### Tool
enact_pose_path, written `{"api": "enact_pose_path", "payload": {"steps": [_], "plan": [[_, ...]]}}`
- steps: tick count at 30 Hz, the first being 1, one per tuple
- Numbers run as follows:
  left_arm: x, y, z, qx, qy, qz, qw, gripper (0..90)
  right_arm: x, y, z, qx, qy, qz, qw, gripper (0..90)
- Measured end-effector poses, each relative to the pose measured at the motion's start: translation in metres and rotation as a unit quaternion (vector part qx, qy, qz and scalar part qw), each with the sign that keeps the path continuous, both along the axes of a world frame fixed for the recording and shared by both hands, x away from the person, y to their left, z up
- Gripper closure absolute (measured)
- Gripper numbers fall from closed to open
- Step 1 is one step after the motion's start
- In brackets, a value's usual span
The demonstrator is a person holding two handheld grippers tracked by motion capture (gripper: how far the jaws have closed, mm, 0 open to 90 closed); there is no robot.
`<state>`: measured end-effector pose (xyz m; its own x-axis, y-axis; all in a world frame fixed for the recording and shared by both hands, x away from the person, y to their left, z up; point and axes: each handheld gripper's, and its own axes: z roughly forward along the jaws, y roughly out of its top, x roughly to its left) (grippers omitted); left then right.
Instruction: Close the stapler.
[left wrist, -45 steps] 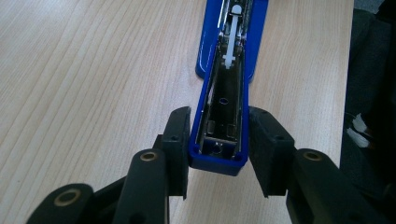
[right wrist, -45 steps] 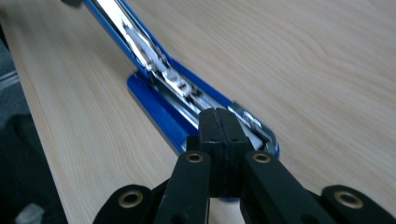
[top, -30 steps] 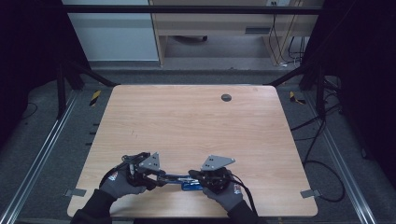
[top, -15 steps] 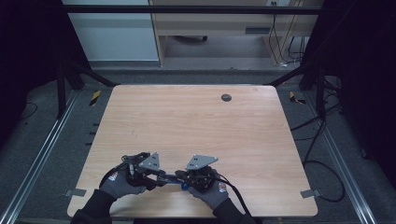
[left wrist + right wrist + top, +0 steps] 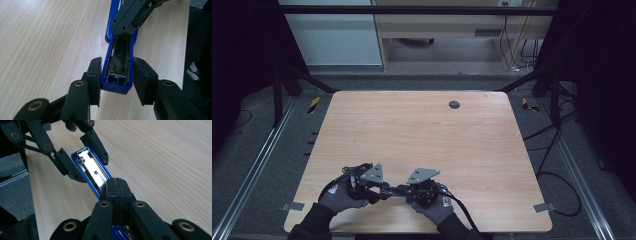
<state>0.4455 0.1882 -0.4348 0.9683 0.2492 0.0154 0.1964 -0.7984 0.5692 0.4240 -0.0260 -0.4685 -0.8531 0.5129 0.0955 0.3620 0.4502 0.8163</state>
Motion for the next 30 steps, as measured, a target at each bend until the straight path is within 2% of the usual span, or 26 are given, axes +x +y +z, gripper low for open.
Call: {"api": "enact_pose_path", "payload": {"steps": [5, 7, 11, 15, 18, 23, 26, 30], "plan": [[0.000, 0.001, 0.001, -0.012, 0.001, 0.006, 0.9999, 60.3, 0.000, -0.001, 0.000, 0.003, 0.001, -0.001, 1.0000, 90.0], [-0.001, 0.002, 0.004, -0.022, -0.003, 0.005, 0.9997, 60.6, 0.001, -0.001, 0.000, 0.007, 0.001, -0.003, 1.0000, 90.0], [-0.002, 0.003, 0.010, -0.027, -0.009, 0.004, 0.9996, 60.0, 0.001, -0.002, 0.001, 0.008, -0.001, -0.002, 1.0000, 90.0], [-0.003, 0.007, 0.018, -0.044, -0.017, 0.009, 0.9989, 59.7, 0.001, -0.002, 0.000, 0.008, -0.001, -0.002, 1.0000, 90.0], [-0.003, 0.012, 0.023, -0.067, -0.024, 0.023, 0.9972, 59.3, 0.001, -0.002, 0.000, 0.008, -0.001, -0.002, 1.0000, 90.0], [-0.001, 0.020, 0.027, -0.090, -0.038, 0.061, 0.9933, 58.4, 0.000, -0.002, 0.000, 0.008, 0.000, -0.002, 1.0000, 90.0], [0.002, 0.023, 0.028, -0.102, -0.047, 0.091, 0.9895, 57.7, 0.000, -0.002, 0.000, 0.008, 0.000, -0.002, 1.0000, 90.0], [0.005, 0.028, 0.027, -0.121, -0.061, 0.140, 0.9808, 57.6, 0.000, -0.002, 0.000, 0.009, 0.001, -0.003, 1.0000, 90.0]]}}
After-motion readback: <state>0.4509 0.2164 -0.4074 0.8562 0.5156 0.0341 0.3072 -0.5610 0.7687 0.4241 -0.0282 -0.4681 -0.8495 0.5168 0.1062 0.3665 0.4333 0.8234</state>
